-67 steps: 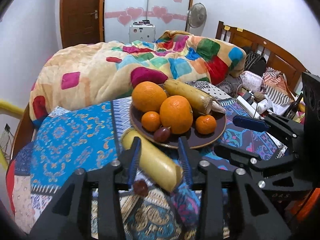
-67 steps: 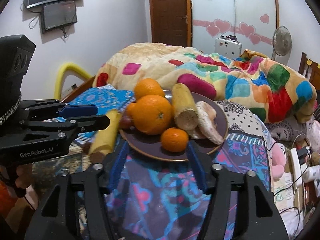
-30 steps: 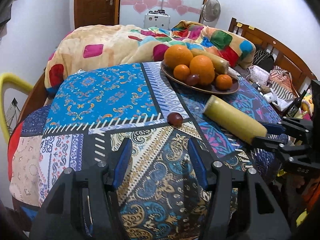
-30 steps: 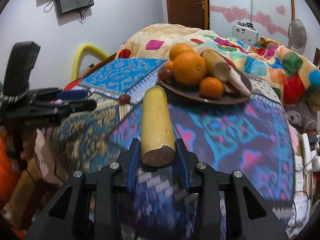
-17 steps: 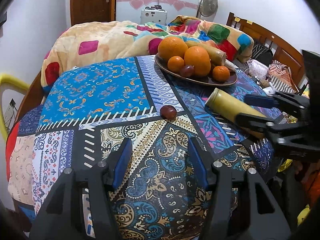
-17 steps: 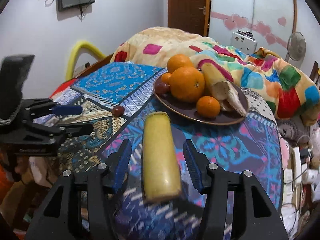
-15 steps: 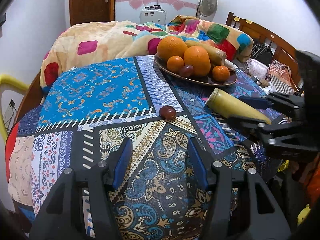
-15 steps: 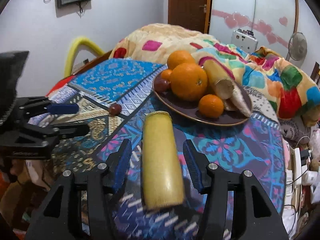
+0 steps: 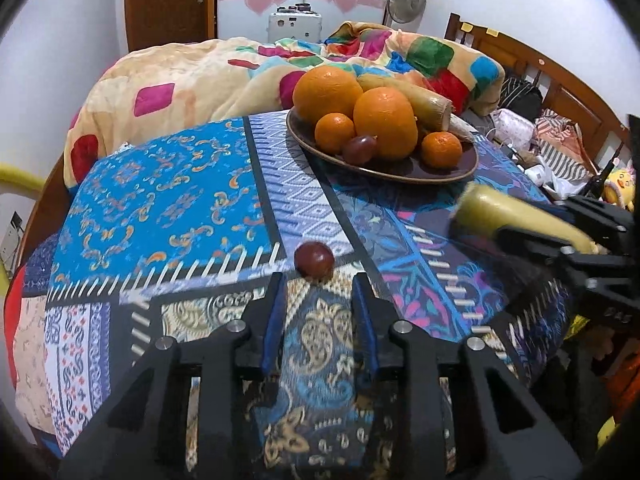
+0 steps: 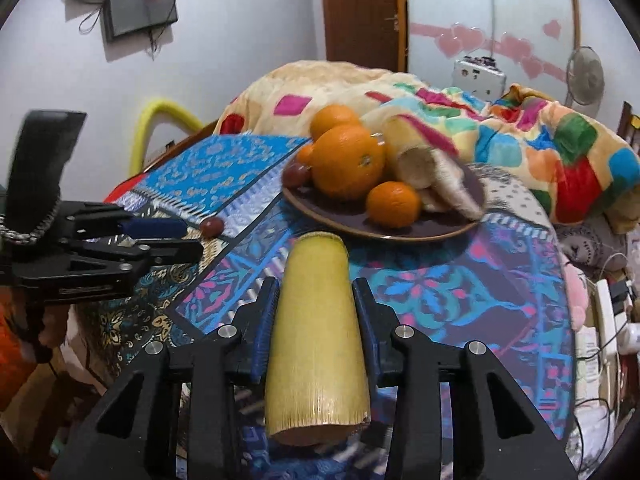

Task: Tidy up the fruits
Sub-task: 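Grasp second yellow cylindrical fruit with right tool while left tool grasps second red date, then lift yellow fruit with right tool while left tool places red date on the plate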

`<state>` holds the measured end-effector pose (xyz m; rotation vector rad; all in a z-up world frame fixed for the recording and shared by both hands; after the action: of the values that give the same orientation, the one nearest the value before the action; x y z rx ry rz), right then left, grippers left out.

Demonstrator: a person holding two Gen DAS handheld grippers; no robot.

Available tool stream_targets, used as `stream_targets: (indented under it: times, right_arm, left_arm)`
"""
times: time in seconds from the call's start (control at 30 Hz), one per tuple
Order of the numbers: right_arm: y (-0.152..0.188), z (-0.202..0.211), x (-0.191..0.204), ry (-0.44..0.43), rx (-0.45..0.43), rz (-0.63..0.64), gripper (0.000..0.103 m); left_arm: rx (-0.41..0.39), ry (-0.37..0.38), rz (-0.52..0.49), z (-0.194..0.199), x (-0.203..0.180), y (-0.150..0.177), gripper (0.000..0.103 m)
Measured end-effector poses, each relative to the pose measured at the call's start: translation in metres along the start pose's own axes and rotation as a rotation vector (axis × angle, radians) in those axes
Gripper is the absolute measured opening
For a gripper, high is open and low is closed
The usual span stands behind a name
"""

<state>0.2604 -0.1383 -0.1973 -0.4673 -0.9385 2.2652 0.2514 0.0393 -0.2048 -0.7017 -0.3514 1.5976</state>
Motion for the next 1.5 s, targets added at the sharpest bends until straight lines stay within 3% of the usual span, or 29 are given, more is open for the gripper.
stream_targets:
  times: [0.37, 0.57, 1.07, 1.3, 1.37, 1.5]
  right_arm:
    - [0.001, 0.027, -0.030, 0.062, -0.058, -0.049, 0.034]
    - [-0.003, 0.037, -0.045, 0.085, -0.091, -0.071, 0.034]
    - [-0.041, 0.034, -0.078, 0.155, -0.174, -0.070, 0.032]
    - [-0.032, 0.004, -0.086, 0.109, -0.108, -0.068, 0.027]
    - [-0.031, 0.001, -0.085, 0.091, -0.086, -0.063, 0.018]
    - [-0.032, -0.002, -0.078, 0.072, -0.045, -0.035, 0.019]
  left_arm:
    - [-0.005, -0.015, 0.024, -0.007, 0.001, -0.010, 0.014]
    - [-0.030, -0.011, 0.022, 0.002, -0.002, -0.017, 0.013]
    - [-0.112, 0.015, -0.034, 0.000, -0.032, -0.076, 0.013]
    - [-0.094, 0.026, -0.033, -0.017, -0.033, -0.077, 0.013]
    - [-0.085, 0.030, -0.031, -0.020, -0.033, -0.074, 0.013]
    - [-0.077, 0.029, -0.034, -0.022, -0.035, -0.069, 0.013]
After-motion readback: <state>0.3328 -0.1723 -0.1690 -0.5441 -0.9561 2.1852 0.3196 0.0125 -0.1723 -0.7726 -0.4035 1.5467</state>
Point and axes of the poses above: each gripper's, at about its wrist camera, not at the fingertips, and z roughly against the way its jaws point, x to its left, y to its underside, the point moved 5 cm from there along -z, roughly the way its jaws point, and after that the axes turned 11 degrees about z, right-handed, at the moved point
